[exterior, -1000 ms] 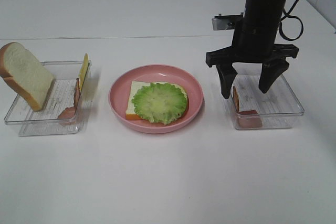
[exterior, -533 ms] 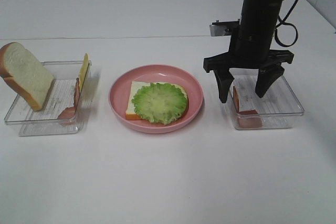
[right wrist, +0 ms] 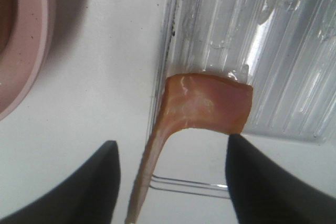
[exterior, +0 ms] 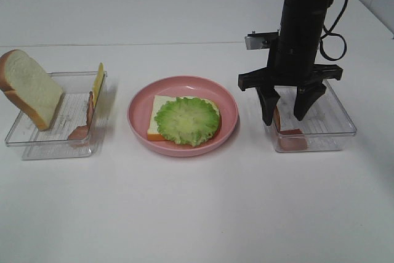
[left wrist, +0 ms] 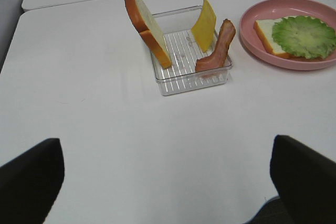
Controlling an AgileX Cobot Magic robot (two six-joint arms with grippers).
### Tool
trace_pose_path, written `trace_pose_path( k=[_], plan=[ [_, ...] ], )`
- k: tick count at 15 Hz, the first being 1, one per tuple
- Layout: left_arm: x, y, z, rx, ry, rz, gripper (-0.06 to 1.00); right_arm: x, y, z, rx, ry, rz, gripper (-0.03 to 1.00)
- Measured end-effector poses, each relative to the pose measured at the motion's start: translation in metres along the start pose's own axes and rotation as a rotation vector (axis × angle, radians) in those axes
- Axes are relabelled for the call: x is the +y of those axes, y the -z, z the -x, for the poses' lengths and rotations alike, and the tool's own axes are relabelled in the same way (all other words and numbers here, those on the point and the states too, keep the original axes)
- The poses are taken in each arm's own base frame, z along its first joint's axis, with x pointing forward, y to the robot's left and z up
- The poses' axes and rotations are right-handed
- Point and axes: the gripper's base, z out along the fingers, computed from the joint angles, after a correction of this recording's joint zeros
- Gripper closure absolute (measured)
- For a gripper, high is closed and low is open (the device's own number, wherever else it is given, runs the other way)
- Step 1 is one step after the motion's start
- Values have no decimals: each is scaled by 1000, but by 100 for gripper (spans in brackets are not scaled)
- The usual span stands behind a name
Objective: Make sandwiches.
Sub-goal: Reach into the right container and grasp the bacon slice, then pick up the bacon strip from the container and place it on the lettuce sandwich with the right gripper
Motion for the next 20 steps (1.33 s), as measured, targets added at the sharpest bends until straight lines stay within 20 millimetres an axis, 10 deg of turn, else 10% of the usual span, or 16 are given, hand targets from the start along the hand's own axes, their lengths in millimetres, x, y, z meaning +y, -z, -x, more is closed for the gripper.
trace_pose_path(
  k=[2,7,13,16,20],
  plan=[
    [0,0,0,0,0,0,-5,0,0,0,0,0,0,71],
    [0,0,0,0,0,0,-5,0,0,0,1,-1,0,94],
    [0,0,0,0,0,0,-5,-1,10,-4,-13,2,-2,95],
    [0,0,0,0,0,0,-5,-1,38,-2,-101,5,5,95],
    [0,0,0,0,0,0,-5,2,125,-37,-319,-1,143,95]
  ],
)
